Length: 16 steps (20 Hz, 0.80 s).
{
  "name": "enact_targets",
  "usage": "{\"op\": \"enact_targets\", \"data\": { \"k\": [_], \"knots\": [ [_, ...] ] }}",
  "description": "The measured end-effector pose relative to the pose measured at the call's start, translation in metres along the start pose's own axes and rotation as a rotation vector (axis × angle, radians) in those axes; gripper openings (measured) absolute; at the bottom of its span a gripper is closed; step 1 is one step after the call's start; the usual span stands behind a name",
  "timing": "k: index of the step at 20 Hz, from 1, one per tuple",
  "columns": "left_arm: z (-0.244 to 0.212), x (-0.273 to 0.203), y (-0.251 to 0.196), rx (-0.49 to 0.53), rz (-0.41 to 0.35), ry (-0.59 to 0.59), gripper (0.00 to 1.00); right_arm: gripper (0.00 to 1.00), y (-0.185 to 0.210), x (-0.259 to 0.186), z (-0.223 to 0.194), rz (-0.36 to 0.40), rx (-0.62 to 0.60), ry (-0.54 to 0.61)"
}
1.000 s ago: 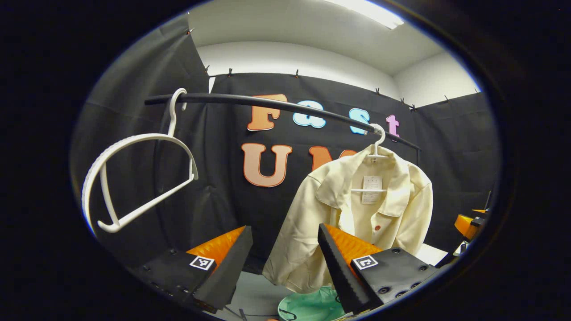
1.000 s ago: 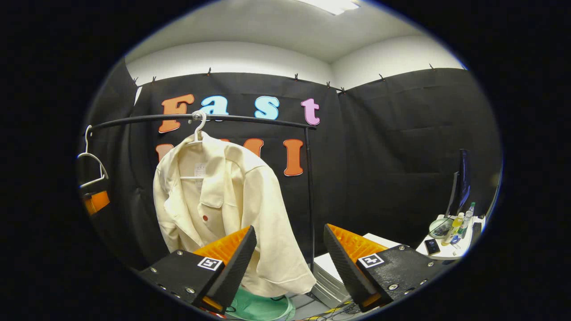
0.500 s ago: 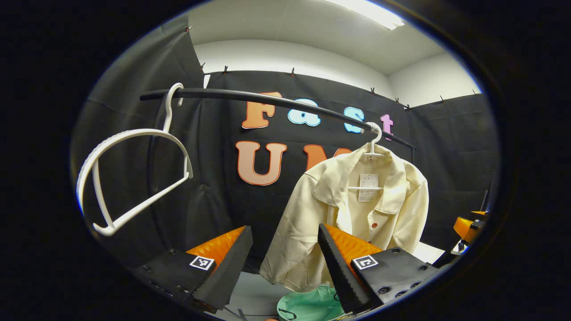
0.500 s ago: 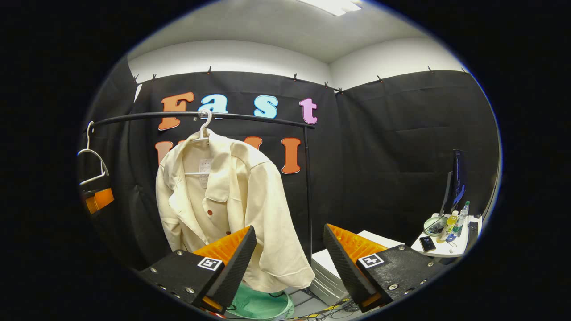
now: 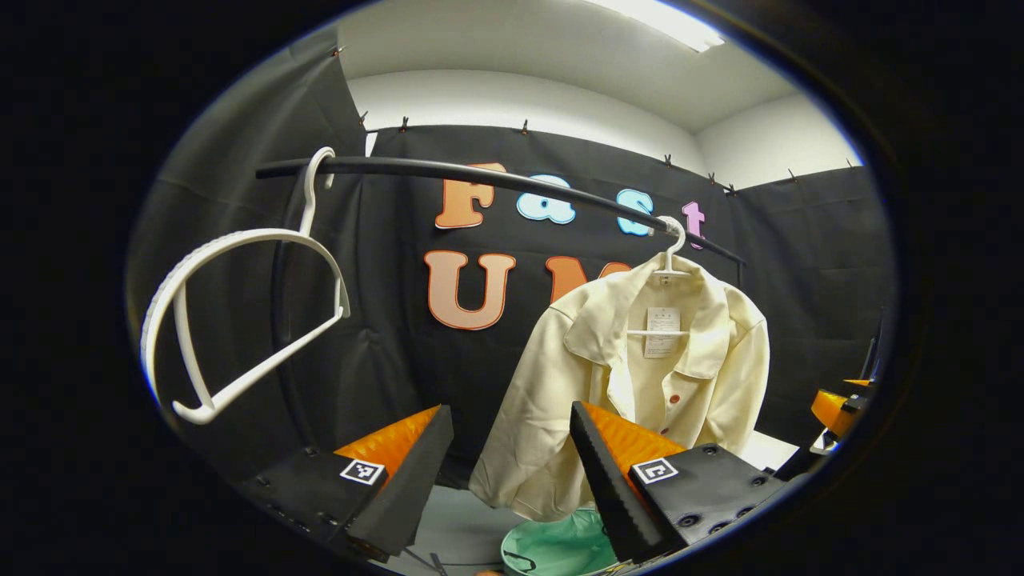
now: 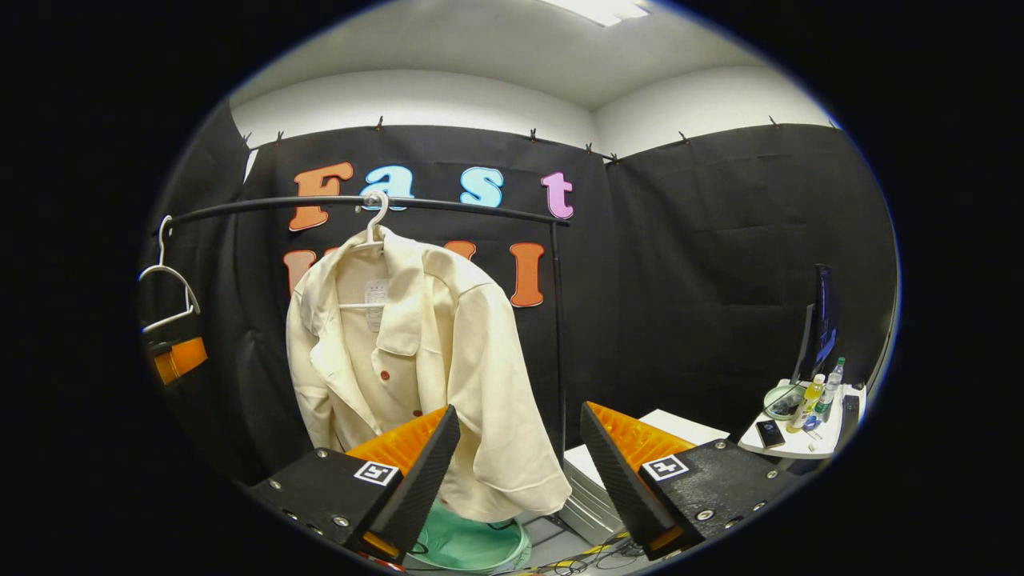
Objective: Grasp the clothes on the hanger with both hands and then place them into the laundry hamper below.
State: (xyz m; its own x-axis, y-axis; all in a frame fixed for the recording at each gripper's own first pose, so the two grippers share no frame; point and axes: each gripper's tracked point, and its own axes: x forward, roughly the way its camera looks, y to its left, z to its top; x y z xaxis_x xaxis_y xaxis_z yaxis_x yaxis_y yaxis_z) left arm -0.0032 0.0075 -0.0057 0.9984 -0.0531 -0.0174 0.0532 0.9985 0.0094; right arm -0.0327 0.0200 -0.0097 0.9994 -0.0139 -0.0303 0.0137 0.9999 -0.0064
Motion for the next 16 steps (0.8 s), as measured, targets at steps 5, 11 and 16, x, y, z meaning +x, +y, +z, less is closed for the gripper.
{"op": "enact_targets", "data": {
  "k": [5, 11, 16],
  "knots": [
    [0.002, -0.002, 0.004, -0.002, -0.003, -0.004, 0.96, 0.95, 0.011, 0.003, 0.003, 0.019, -0.005, -0.002],
    [-0.001, -0.008, 0.007, -0.014, 0.005, 0.001, 0.93, 0.95, 0.049, 0.018, -0.001, 0.123, 0.000, 0.019],
    [0.001, -0.011, 0.012, -0.004, 0.020, -0.012, 0.96, 0.95, 0.091, 0.045, -0.012, 0.204, 0.016, 0.043]
  ]
}}
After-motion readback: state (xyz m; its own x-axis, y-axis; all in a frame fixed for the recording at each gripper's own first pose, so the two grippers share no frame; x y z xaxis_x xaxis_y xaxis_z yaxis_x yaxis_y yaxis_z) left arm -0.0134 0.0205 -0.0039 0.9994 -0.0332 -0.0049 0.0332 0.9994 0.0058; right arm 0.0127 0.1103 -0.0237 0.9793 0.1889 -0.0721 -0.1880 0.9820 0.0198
